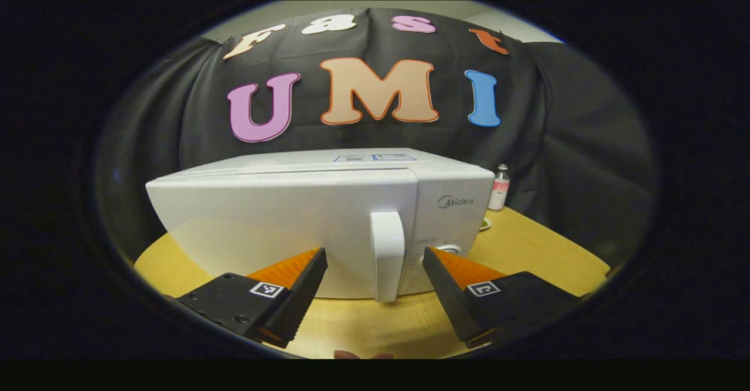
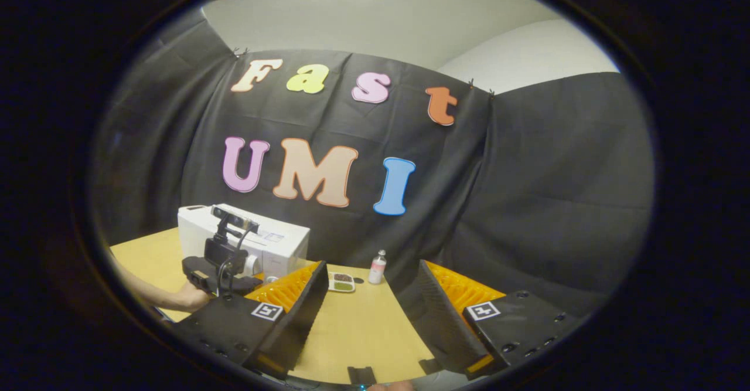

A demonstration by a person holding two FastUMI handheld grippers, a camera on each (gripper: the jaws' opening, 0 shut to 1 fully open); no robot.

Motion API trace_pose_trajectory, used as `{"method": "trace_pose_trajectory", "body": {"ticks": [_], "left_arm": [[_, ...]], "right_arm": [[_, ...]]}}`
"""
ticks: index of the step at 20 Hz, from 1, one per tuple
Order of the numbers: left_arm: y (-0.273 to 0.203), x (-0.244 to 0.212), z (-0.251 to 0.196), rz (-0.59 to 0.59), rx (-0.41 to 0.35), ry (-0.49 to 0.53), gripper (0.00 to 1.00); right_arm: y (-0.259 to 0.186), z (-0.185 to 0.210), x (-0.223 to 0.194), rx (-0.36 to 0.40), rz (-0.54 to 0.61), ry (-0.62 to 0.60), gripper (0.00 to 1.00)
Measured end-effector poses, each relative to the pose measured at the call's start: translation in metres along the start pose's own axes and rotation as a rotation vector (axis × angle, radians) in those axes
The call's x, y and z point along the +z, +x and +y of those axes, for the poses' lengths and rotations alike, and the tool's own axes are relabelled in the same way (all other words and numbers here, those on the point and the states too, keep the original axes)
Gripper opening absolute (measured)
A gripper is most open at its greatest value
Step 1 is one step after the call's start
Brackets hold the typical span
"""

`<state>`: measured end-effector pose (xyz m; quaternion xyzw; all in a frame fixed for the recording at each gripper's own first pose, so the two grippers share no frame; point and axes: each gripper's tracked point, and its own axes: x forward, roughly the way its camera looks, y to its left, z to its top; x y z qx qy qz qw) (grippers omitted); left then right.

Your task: Open the microwave oven with the left hand, put the food in, and close the microwave oven.

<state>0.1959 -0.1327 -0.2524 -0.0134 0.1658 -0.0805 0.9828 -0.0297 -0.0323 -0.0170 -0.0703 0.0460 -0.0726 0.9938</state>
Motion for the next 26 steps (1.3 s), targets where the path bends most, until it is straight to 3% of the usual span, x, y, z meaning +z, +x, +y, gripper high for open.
{"method": "trace_pose_trajectory", "body": {"ticks": [3, 5, 6, 7, 8, 10, 13, 14, 22, 26], "left_arm": [[0.002, -0.006, -0.002, 0.010, 0.012, -0.019, 0.96], [0.004, -0.005, -0.001, 0.004, 0.019, -0.017, 0.86], [0.005, -0.006, 0.000, 0.005, 0.022, -0.012, 0.74], [0.007, -0.009, 0.000, 0.017, 0.016, -0.014, 0.69], [0.006, -0.010, -0.010, 0.020, -0.019, -0.030, 0.51], [0.003, -0.010, -0.010, 0.028, -0.014, 0.009, 0.21], [0.004, -0.010, -0.012, 0.013, -0.062, -0.022, 0.13], [0.005, -0.011, -0.013, 0.025, -0.083, -0.034, 0.05], [-0.004, -0.015, -0.012, 0.061, -0.122, -0.015, 0.02], [-0.065, -0.028, -0.005, 0.017, -0.155, 0.021, 0.00]], "right_arm": [[-0.001, -0.007, 0.002, -0.019, -0.012, -0.010, 0.97], [-0.001, -0.009, 0.001, -0.027, -0.012, -0.014, 0.97], [-0.001, -0.010, 0.000, -0.029, -0.011, -0.016, 0.97], [-0.001, -0.009, 0.000, -0.030, -0.009, -0.016, 0.97], [-0.001, -0.009, -0.001, -0.029, -0.007, -0.015, 0.97], [0.001, -0.006, 0.002, -0.026, -0.012, -0.021, 0.97], [0.005, -0.004, 0.006, -0.023, -0.021, -0.058, 0.97], [0.007, -0.004, 0.008, -0.021, -0.024, -0.062, 0.97], [0.006, -0.006, 0.006, -0.028, -0.032, -0.036, 0.97], [0.010, -0.006, 0.006, -0.034, -0.040, -0.015, 0.97]]}}
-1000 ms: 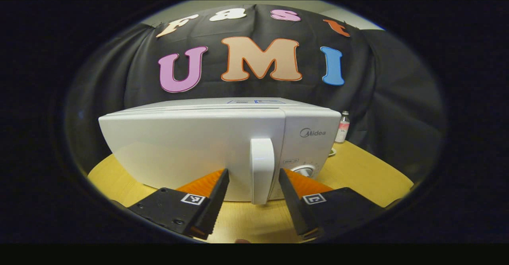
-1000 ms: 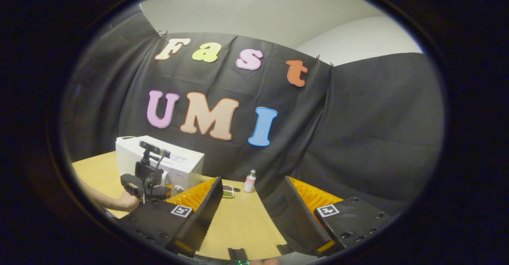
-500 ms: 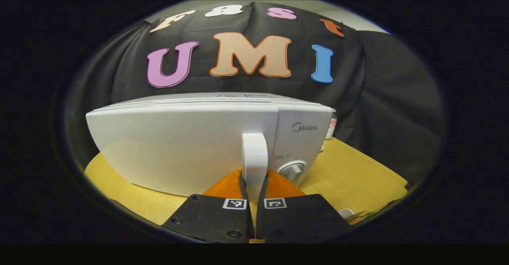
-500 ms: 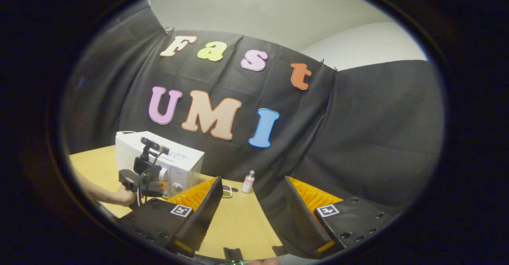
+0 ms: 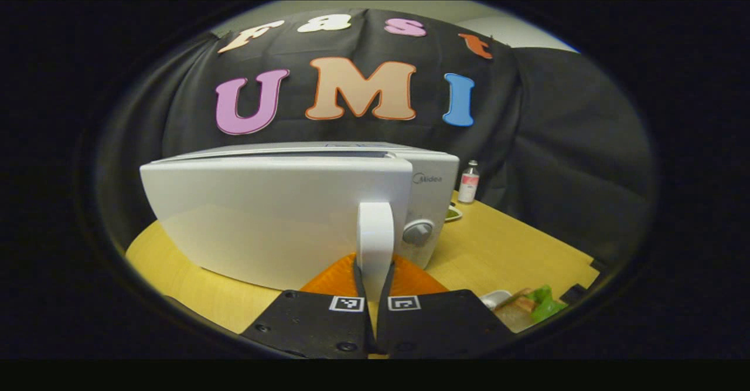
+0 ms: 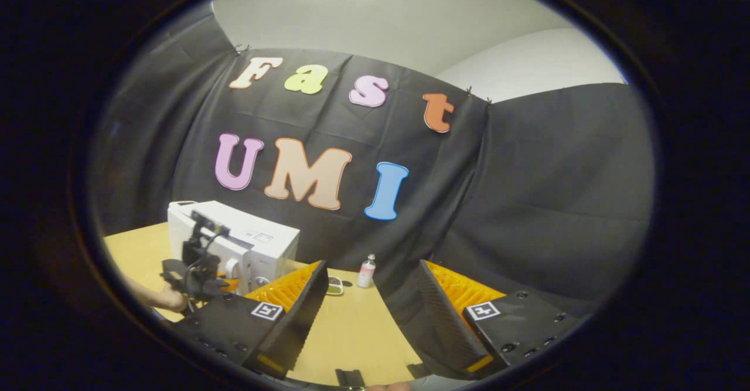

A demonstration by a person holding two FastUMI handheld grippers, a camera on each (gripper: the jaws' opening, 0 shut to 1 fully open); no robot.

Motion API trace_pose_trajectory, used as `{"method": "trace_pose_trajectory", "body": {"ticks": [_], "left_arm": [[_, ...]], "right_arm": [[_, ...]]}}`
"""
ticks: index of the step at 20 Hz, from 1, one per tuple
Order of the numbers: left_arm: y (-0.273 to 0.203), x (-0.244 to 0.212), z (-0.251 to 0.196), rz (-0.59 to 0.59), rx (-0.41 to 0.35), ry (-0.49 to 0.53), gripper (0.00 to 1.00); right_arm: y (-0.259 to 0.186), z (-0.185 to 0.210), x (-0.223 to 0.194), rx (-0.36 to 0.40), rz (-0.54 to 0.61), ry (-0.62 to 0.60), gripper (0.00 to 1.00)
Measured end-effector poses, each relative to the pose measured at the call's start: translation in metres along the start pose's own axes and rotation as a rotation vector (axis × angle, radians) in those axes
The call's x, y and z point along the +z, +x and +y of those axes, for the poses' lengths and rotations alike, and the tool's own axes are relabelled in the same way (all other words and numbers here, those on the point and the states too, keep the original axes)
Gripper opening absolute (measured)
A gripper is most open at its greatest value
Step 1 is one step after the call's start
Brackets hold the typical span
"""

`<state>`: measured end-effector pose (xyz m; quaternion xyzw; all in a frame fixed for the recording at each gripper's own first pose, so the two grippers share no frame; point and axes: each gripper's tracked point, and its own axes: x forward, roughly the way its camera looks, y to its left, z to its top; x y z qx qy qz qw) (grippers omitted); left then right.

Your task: Open the microwave oven with the left hand, put the food in, and close the microwave oven.

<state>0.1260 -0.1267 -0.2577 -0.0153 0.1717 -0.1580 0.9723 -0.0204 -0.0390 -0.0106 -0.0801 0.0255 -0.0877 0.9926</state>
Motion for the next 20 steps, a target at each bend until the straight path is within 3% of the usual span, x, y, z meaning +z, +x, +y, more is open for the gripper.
{"method": "trace_pose_trajectory", "body": {"ticks": [8, 20], "left_arm": [[-0.100, -0.033, 0.029, 0.107, -0.084, -0.039, 0.01], [-0.204, -0.064, 0.127, 0.165, 0.041, -0.029, 0.01]], "right_arm": [[0.013, 0.037, 0.004, 0.066, -0.008, 0.066, 0.97], [0.006, 0.126, -0.013, 0.131, 0.017, 0.167, 0.97]]}}
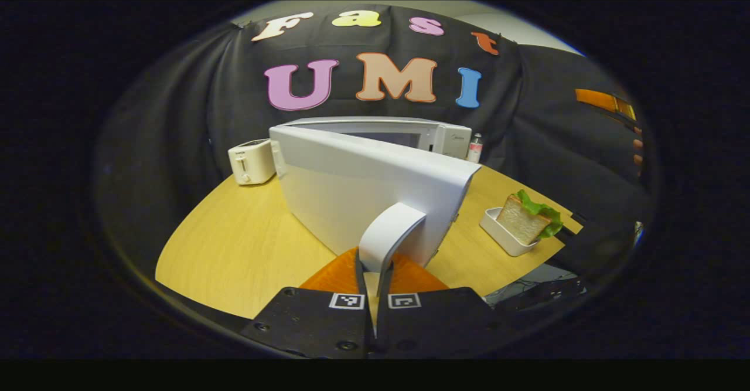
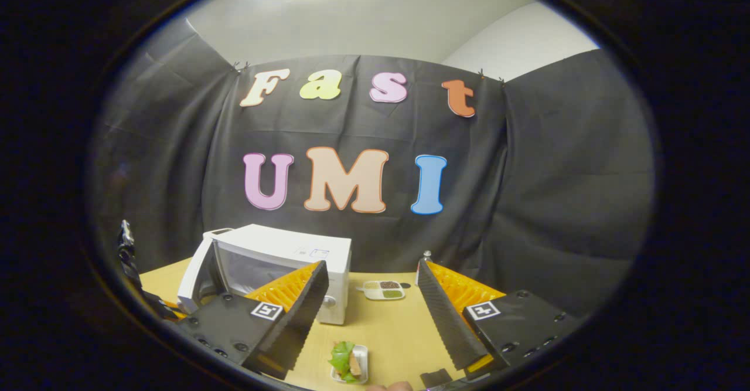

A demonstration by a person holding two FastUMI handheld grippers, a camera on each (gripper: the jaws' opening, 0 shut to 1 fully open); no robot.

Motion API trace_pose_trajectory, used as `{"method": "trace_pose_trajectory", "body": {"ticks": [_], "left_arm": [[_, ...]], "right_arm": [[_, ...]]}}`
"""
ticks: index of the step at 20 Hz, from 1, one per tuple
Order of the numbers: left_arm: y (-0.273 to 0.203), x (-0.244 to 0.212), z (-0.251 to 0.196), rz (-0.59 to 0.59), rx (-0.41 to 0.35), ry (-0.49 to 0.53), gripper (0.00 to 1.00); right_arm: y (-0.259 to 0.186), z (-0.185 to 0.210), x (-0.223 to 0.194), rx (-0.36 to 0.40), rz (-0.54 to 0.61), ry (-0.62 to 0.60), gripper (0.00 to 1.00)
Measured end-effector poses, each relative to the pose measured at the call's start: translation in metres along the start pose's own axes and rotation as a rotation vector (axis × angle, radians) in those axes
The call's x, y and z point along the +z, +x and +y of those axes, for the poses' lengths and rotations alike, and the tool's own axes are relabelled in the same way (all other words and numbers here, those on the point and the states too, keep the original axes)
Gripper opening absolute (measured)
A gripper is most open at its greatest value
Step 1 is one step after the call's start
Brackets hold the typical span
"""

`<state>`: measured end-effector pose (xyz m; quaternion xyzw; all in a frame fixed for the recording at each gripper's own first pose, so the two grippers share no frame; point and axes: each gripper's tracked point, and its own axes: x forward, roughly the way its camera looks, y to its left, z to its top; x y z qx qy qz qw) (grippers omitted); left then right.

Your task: Open the microwave oven with the left hand, put the food in, and close the microwave oven.

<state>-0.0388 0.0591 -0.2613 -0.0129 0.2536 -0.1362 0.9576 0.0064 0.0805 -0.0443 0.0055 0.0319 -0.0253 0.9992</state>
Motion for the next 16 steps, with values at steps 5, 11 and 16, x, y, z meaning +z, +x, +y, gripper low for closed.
{"method": "trace_pose_trajectory", "body": {"ticks": [5, 11, 16], "left_arm": [[-0.024, -0.010, 0.055, -0.012, 0.111, -0.041, 0.00], [-0.038, -0.018, 0.096, -0.026, 0.152, -0.095, 0.01], [-0.039, -0.015, 0.096, -0.041, 0.129, -0.101, 0.03]], "right_arm": [[-0.005, 0.024, -0.004, 0.008, 0.004, -0.002, 0.97], [-0.010, 0.047, -0.026, 0.031, 0.044, -0.005, 0.97], [-0.010, 0.058, -0.043, 0.045, 0.080, -0.005, 0.97]]}}
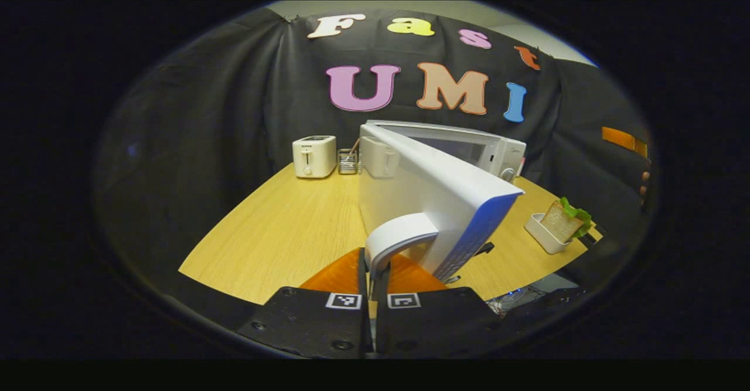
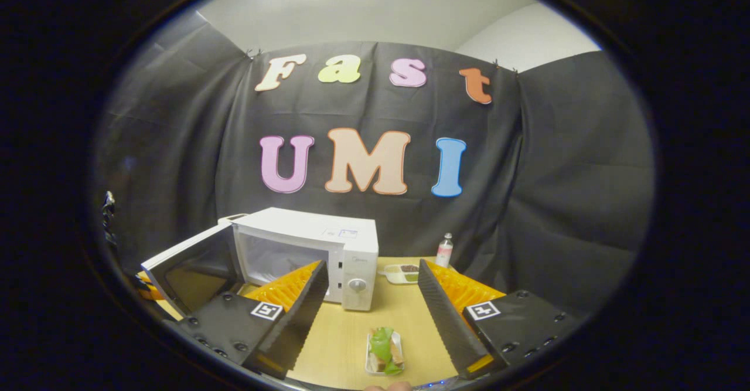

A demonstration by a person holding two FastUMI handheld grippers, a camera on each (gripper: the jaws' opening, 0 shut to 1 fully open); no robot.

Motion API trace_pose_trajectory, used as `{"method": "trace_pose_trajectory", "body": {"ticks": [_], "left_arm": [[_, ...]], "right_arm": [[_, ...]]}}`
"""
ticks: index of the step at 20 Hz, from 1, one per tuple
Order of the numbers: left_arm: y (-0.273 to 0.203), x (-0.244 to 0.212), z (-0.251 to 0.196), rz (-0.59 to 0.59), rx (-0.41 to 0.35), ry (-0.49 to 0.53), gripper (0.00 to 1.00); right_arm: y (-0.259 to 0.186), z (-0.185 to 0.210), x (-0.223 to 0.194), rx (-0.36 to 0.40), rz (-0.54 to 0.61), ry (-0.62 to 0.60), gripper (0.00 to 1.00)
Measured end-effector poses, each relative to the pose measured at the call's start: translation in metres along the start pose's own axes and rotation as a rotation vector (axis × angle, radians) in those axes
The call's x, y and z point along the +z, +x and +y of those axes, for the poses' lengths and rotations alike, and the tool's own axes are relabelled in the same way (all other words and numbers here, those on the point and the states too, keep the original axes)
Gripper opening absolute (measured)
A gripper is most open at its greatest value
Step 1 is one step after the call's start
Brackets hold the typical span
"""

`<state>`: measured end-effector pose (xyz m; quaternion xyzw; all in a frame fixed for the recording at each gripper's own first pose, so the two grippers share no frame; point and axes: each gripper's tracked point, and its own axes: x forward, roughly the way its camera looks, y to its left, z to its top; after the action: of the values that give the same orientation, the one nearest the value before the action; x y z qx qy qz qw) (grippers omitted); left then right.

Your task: Open the microwave oven with the left hand, put the food in, and close the microwave oven.

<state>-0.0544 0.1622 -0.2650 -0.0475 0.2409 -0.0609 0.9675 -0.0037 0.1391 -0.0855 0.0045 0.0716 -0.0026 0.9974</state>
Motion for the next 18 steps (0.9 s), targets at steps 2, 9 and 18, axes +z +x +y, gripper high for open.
{"method": "trace_pose_trajectory", "body": {"ticks": [2, 9, 18], "left_arm": [[0.002, -0.003, 0.003, 0.000, 0.004, -0.025, 0.22], [-0.013, 0.012, -0.003, -0.065, 0.005, 0.053, 0.69], [-0.068, 0.080, -0.011, -0.224, 0.038, -0.026, 0.77]], "right_arm": [[0.002, 0.003, -0.001, 0.003, 0.006, -0.002, 0.97], [0.012, 0.005, -0.032, 0.020, 0.076, -0.025, 0.97], [0.026, -0.008, -0.115, 0.041, 0.251, -0.079, 0.98]]}}
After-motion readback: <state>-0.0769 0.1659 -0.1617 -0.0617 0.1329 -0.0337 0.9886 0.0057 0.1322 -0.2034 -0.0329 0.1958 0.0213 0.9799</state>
